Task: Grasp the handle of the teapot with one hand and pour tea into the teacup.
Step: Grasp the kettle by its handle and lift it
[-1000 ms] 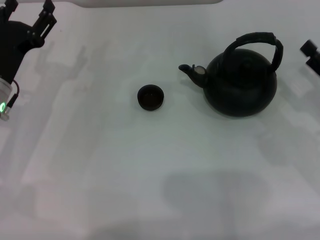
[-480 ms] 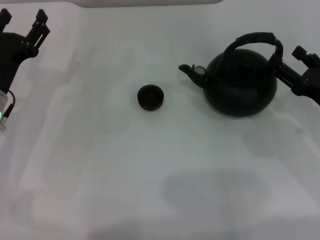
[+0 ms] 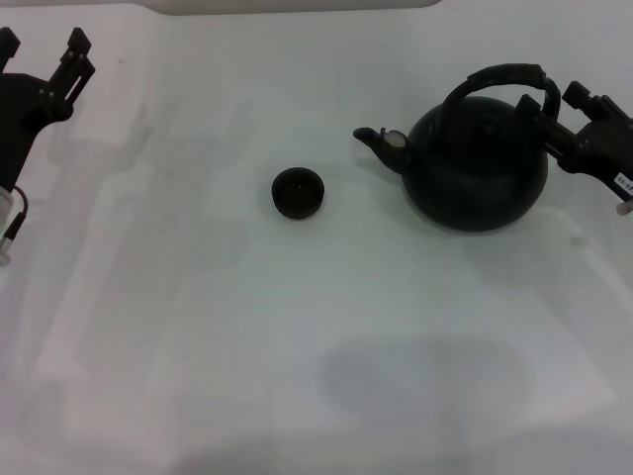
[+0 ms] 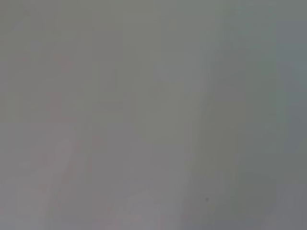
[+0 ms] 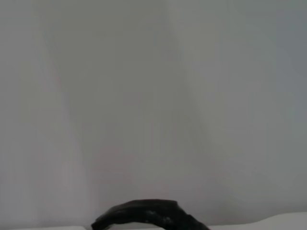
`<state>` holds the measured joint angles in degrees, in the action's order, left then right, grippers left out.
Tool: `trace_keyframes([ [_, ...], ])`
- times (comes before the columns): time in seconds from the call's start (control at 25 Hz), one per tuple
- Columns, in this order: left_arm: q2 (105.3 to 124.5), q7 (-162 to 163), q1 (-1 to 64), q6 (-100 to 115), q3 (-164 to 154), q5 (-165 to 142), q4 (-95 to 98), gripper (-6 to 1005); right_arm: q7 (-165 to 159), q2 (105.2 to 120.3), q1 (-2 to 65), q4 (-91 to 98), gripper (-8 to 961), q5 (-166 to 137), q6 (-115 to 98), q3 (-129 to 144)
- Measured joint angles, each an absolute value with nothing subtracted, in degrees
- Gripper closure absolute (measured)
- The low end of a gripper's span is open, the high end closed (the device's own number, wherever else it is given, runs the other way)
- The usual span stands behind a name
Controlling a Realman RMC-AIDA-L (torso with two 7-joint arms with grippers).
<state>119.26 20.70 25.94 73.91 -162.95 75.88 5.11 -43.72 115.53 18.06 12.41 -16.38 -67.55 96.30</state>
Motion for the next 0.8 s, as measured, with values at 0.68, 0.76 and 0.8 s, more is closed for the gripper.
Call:
trace_keyframes([
  [0.68,119.26,20.60,26.17,73.29,-162.95,76.03,6.32,120,-43.28,115.58,18.20,12.50,456,-16.40,-66.88,97.82],
  [0.76,119.26,20.61,26.18,73.29,-162.95,76.03,6.33,119,-43.26,115.58,18.19,12.51,499,-16.40,-66.94,97.83],
  [0.8,119.26,20.66,26.13,73.29,-162.95,76.03,6.33,119,-43.26,115.58,18.19,12.52,521,-16.41,-67.00,97.83],
])
